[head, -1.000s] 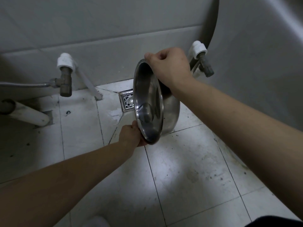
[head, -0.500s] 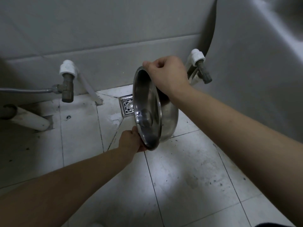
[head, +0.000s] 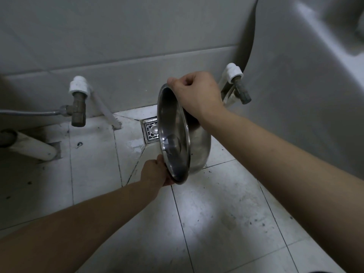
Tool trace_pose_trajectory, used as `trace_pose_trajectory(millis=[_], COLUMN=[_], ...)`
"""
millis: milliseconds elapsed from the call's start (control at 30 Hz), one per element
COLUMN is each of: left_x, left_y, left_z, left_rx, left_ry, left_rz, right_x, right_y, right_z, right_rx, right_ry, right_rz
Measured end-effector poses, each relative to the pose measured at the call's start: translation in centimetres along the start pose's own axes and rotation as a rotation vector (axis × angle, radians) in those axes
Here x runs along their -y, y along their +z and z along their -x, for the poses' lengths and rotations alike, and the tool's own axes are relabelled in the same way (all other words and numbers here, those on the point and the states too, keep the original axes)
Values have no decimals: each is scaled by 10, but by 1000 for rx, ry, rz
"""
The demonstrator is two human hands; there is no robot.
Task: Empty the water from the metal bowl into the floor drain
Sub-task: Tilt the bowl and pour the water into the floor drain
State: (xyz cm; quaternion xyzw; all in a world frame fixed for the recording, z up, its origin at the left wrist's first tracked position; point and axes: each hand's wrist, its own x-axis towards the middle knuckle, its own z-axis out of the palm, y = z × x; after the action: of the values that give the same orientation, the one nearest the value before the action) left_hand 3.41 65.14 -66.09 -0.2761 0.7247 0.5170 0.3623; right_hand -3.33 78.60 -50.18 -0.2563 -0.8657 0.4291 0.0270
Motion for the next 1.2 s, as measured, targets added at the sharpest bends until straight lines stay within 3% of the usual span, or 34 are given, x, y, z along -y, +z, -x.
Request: trace_pose_trajectory(millis=[433,667,1200], left_x=[1,0,-1], left_y=[1,4,7], left_z=[6,-6,0], left_rx=[43,2,-5], left_ry=[63,-51,-53], left_rz=[71,20,60], right_x=[7,11,15], right_y=[1,5,7], right_z=[2,3,5], right_rx=[41,54,80], right_ry=[-38,-63,-90], right_rz=[29,61,38])
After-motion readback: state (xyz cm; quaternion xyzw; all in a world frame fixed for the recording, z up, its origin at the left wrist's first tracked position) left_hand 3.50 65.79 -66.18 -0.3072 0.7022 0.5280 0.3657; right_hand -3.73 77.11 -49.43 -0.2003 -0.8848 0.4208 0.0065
